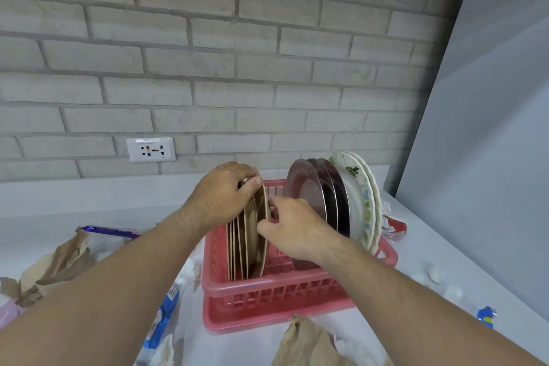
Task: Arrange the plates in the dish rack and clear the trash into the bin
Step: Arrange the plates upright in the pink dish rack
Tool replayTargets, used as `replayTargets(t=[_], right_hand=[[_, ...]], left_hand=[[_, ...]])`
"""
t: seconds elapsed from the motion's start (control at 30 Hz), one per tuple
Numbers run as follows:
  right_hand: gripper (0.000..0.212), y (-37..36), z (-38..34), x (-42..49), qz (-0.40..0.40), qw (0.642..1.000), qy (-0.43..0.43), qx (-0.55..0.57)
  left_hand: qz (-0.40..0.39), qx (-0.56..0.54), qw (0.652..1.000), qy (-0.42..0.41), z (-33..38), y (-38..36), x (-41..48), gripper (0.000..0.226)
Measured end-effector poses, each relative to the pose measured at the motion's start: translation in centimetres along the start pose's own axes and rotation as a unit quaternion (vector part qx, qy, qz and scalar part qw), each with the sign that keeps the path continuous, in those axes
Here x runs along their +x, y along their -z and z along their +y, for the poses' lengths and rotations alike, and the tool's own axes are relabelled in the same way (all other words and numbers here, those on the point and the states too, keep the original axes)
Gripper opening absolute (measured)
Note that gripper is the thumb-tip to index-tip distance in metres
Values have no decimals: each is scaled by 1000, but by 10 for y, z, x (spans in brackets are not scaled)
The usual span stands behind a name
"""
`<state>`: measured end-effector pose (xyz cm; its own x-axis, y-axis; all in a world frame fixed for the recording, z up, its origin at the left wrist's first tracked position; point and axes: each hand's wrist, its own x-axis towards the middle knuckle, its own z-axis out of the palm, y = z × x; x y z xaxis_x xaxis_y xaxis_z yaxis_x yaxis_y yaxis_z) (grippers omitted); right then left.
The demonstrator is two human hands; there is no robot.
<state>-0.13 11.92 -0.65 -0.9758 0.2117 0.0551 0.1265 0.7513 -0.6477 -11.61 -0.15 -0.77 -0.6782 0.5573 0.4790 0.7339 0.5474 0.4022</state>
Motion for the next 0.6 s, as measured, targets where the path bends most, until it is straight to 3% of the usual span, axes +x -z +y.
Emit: replayTargets(t=[0.17,0.33,0.53,0.6], right_hand=[[25,-10,3,4,-2,997,-77,-16],[39,2,-7,1,40,996,-65,-41],[10,36,-28,2,103,985,-48,-127],[15,43,-30,3,93,983,-58,-146]], left_hand=[[-18,30,999,-4,-6,-1,1,37],[-18,31,999,10,-9,2,0,38],[-25,25,999,14,-9,1,1,39],[-30,31,999,18,-9,0,1,40]])
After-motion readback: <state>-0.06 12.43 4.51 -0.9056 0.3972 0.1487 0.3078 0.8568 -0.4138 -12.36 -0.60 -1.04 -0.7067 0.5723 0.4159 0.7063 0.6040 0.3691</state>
